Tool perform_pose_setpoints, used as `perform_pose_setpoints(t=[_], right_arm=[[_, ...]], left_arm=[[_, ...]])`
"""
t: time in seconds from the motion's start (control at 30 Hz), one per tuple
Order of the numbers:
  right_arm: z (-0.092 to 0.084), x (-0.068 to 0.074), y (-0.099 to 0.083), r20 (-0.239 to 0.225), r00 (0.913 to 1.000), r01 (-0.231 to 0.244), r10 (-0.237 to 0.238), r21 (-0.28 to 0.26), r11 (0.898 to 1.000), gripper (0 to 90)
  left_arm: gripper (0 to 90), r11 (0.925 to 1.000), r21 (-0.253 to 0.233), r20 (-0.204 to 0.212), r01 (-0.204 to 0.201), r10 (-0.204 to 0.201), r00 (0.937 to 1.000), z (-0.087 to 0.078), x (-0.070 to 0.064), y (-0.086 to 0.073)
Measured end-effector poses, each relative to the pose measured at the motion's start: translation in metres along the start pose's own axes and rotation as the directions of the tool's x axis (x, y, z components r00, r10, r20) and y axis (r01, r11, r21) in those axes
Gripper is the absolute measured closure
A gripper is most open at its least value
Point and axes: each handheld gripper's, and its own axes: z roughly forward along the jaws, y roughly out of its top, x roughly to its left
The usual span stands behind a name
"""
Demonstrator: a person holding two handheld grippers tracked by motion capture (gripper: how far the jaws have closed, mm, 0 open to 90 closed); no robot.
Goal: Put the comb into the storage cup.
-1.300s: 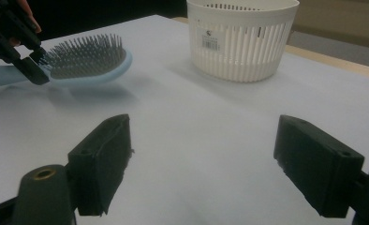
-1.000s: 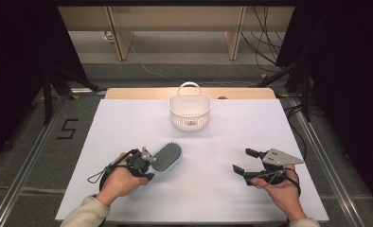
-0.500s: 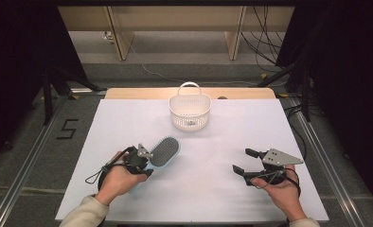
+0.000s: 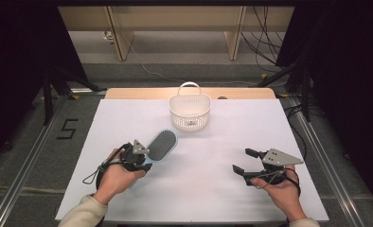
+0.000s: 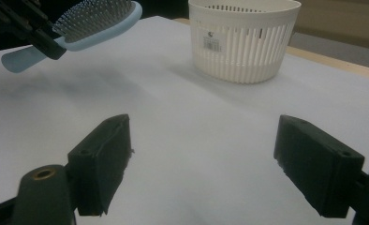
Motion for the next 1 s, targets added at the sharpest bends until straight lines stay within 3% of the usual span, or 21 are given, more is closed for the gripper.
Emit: perform_pose_setpoints(t=[1.0], right_arm=[[0.0002,0.0005,0.0002,-0.001,1.0,0.0,0.0,-0.002,1.0,20.1]], left_arm=[[69.9,0.9914,-0.123,-0.049,0.046,-0.052,0.9974,-0.0054,0.0068,0.0012]])
